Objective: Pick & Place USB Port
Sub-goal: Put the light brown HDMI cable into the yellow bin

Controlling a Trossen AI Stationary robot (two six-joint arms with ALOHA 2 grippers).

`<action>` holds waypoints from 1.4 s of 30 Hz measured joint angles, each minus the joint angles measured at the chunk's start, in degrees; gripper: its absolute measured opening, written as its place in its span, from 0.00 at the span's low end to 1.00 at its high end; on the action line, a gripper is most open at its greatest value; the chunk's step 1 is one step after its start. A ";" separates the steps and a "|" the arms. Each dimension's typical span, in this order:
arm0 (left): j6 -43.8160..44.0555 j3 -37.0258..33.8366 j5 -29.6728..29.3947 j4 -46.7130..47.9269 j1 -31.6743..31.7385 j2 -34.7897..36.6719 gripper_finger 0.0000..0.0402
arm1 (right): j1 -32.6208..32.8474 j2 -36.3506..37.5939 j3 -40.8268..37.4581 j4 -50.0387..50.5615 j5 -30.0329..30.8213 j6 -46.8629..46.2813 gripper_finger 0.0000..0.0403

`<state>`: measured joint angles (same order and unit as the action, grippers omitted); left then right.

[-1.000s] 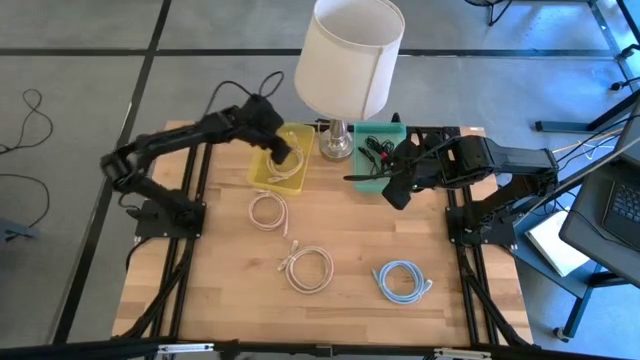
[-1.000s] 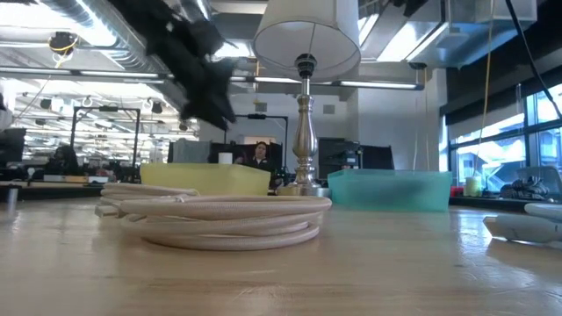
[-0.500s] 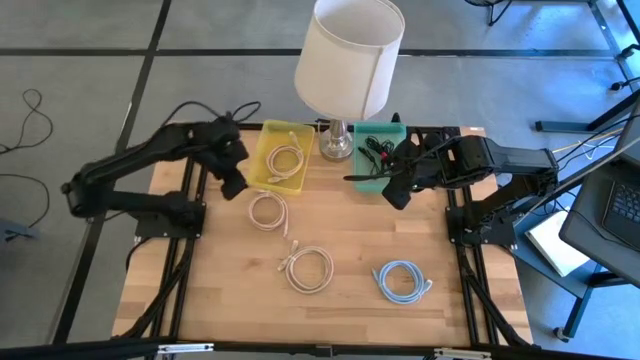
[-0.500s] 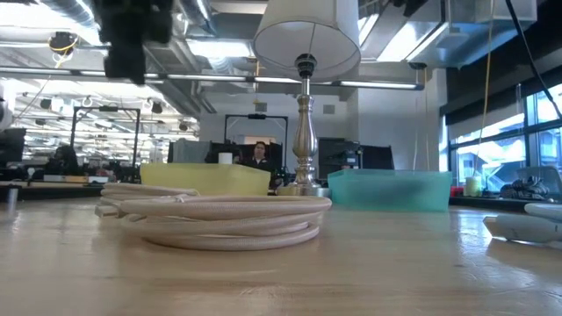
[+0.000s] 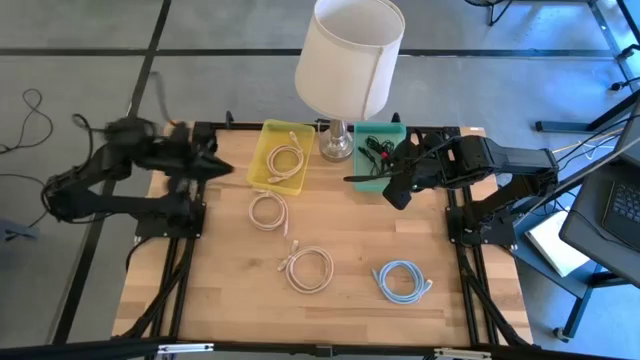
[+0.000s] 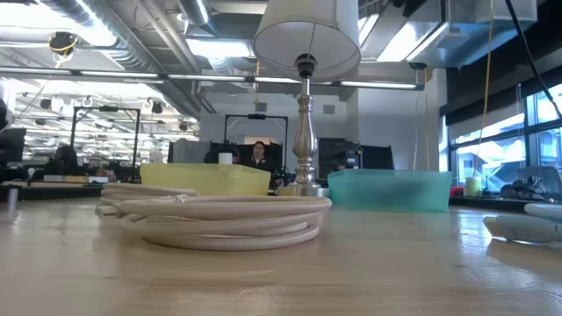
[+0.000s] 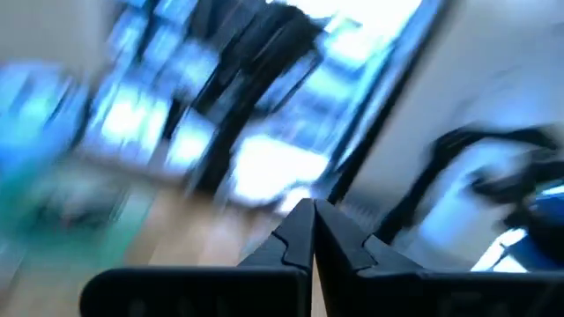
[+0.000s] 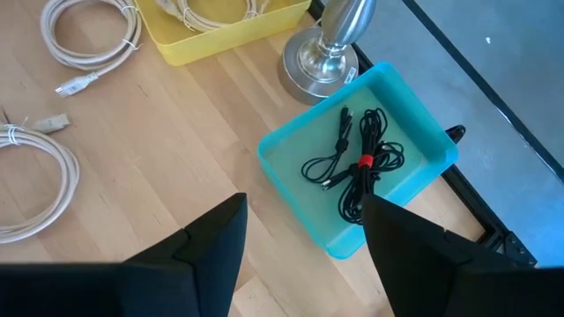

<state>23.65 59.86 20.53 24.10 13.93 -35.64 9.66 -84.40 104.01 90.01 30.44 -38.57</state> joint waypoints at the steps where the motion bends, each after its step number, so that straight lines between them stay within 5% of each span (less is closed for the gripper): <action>1: -0.96 0.00 0.12 -4.64 -1.71 0.47 0.00 | 0.00 0.00 0.00 0.00 0.00 -0.02 0.57; 6: -6.81 -0.35 0.97 -19.60 -11.50 0.49 0.00 | 0.01 0.00 0.00 0.00 0.00 -0.02 0.57; 11: -8.31 -0.44 -7.18 -21.43 -24.28 -5.04 0.00 | 0.00 0.09 0.00 0.00 0.00 -0.01 0.57; 17: -19.11 -0.52 -13.12 -38.12 -41.87 -13.04 0.00 | 0.00 0.59 -0.03 0.00 0.00 0.76 0.57; 27: -33.92 -0.44 -63.84 -38.43 -75.25 -14.78 0.00 | 0.01 2.90 -0.03 0.00 -1.56 1.54 0.57; 31: -23.49 -0.96 -80.18 -35.56 -78.27 -19.05 0.00 | 0.01 3.60 -0.03 0.00 0.18 2.61 0.57; 36: 2.47 -10.43 -98.32 -31.22 -80.05 -20.03 0.00 | -0.04 3.65 -0.03 0.00 1.50 4.06 0.57; 42: 35.79 -25.63 -105.71 -28.48 -81.63 -17.87 0.00 | -0.03 3.63 -0.03 0.00 1.48 4.39 0.57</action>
<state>59.44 34.23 -85.18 -4.38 -67.70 -53.51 9.63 -80.77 103.98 90.02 31.92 -34.17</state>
